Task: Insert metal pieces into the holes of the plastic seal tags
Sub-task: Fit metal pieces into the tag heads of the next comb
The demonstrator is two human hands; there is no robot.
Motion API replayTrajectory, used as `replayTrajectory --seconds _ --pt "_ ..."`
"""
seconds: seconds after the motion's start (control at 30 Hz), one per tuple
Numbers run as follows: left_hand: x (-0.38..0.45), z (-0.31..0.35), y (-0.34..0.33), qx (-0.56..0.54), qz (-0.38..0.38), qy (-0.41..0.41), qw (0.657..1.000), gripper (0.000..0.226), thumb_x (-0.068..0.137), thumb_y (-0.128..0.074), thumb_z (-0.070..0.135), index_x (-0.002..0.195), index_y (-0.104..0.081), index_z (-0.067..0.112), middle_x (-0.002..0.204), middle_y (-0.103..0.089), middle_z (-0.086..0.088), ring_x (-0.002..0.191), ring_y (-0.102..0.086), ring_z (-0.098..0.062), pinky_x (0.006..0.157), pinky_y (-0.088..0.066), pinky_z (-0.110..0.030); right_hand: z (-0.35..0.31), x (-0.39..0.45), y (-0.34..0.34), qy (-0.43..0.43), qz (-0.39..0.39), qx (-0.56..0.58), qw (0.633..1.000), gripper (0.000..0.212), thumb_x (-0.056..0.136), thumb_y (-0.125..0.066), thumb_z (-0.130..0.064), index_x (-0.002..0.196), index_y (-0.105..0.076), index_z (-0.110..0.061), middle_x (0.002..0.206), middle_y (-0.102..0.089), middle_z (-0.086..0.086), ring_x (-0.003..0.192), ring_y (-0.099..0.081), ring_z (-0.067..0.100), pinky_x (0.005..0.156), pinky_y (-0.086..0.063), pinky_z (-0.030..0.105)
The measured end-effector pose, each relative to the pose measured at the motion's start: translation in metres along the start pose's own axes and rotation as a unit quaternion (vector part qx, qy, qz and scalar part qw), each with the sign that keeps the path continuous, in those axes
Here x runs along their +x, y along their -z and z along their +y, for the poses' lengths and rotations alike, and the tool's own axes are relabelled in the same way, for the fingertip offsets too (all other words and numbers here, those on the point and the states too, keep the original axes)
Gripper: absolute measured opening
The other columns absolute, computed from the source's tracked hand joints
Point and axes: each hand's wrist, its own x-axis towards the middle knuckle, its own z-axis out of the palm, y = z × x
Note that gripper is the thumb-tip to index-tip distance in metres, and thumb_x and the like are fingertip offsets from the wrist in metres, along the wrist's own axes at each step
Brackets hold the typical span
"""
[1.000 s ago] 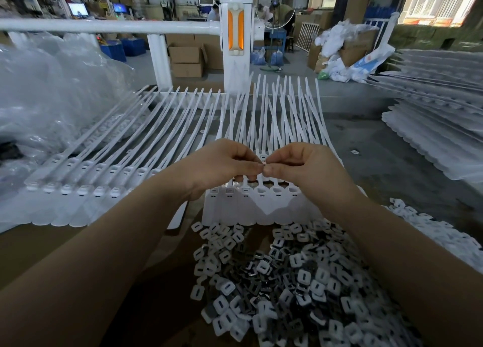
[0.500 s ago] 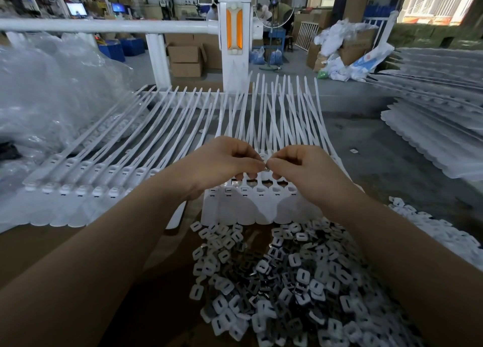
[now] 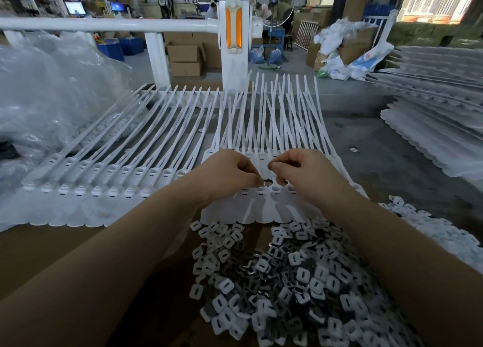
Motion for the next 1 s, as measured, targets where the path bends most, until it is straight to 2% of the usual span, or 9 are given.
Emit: replayTrajectory --seconds 0.07,0.17,0.2,0.27,0.37,0.57,0.77,0.9,1.0 --pt "0.000 0.000 -0.003 0.003 0.006 0.006 1.000 0.012 0.084 -0.074 0.032 0.082 -0.075 0.019 0.071 -0.066 0.005 0.055 -0.055 0.001 0.047 -0.040 -0.011 0.000 0.000 0.000 -0.001 -0.003 -0.008 1.000 0.011 0.092 -0.063 -0.025 0.084 -0.065 -0.030 0.081 -0.070 -0.007 0.077 -0.066 0.009 0.071 -0.052 0.026" --pt "0.001 0.000 -0.006 0.010 0.009 0.018 1.000 0.012 0.082 -0.075 0.031 0.083 -0.076 0.019 0.082 -0.072 0.001 0.079 -0.066 -0.011 0.070 -0.054 -0.026 0.000 0.000 -0.001 0.002 -0.004 -0.013 1.000 0.012 0.093 -0.062 -0.025 0.083 -0.064 -0.031 0.079 -0.069 -0.007 0.077 -0.066 0.010 0.070 -0.053 0.025" --pt "0.001 0.001 -0.006 0.014 0.009 0.025 1.000 0.012 0.081 -0.076 0.032 0.083 -0.075 0.020 0.084 -0.072 0.001 0.084 -0.067 -0.014 0.078 -0.057 -0.033 0.000 0.000 -0.001 0.004 -0.005 -0.013 1.000 0.012 0.093 -0.062 -0.025 0.083 -0.064 -0.031 0.079 -0.069 -0.007 0.077 -0.065 0.009 0.070 -0.052 0.025" --pt "0.001 0.001 -0.007 0.027 0.010 0.034 0.999 0.012 0.081 -0.076 0.034 0.082 -0.074 0.022 0.085 -0.073 0.001 0.087 -0.068 -0.016 0.085 -0.057 -0.038 0.000 0.000 0.000 0.006 -0.007 -0.013 1.000 0.012 0.093 -0.062 -0.024 0.083 -0.064 -0.031 0.079 -0.068 -0.008 0.077 -0.065 0.008 0.069 -0.051 0.023" --pt "0.001 0.001 -0.007 0.044 0.009 0.035 0.998 0.012 0.080 -0.076 0.035 0.079 -0.072 0.024 0.081 -0.072 0.003 0.083 -0.066 -0.015 0.082 -0.057 -0.037 -0.001 0.000 -0.001 0.007 -0.009 -0.013 1.000 0.012 0.093 -0.062 -0.024 0.083 -0.064 -0.031 0.080 -0.069 -0.007 0.077 -0.065 0.008 0.069 -0.051 0.023" --pt "0.002 0.000 -0.006 0.048 0.017 0.008 0.999 0.012 0.077 -0.080 0.033 0.075 -0.071 0.026 0.072 -0.069 0.008 0.069 -0.063 -0.009 0.066 -0.053 -0.028 -0.001 -0.001 0.001 0.006 -0.010 -0.013 1.000 0.011 0.093 -0.061 -0.023 0.084 -0.064 -0.030 0.080 -0.068 -0.007 0.076 -0.065 0.008 0.068 -0.052 0.023" --pt "0.002 -0.006 0.004 0.049 -0.015 -0.061 0.997 0.010 0.081 -0.078 0.024 0.078 -0.075 0.033 0.074 -0.071 0.014 0.068 -0.065 0.003 0.063 -0.048 -0.017 0.000 0.000 0.001 0.000 -0.009 -0.019 1.000 0.007 0.093 -0.061 -0.025 0.090 -0.066 -0.028 0.078 -0.068 -0.008 0.075 -0.065 0.008 0.066 -0.051 0.022" --pt "0.000 -0.011 0.008 0.059 -0.026 -0.124 0.990 0.014 0.082 -0.078 0.018 0.082 -0.078 0.032 0.079 -0.073 0.013 0.074 -0.065 0.001 0.069 -0.051 -0.014 0.000 0.000 0.001 0.002 -0.011 -0.022 1.000 0.011 0.093 -0.061 -0.024 0.085 -0.064 -0.030 0.077 -0.067 -0.009 0.072 -0.063 0.004 0.064 -0.048 0.020" --pt "-0.001 -0.010 0.007 0.076 -0.032 -0.151 0.985 0.018 0.084 -0.075 0.014 0.085 -0.078 0.031 0.080 -0.072 0.016 0.074 -0.062 0.007 0.065 -0.044 -0.005 0.000 0.000 0.002 0.002 -0.012 -0.019 1.000 0.010 0.093 -0.061 -0.024 0.085 -0.065 -0.029 0.076 -0.067 -0.009 0.072 -0.063 0.004 0.063 -0.048 0.019"
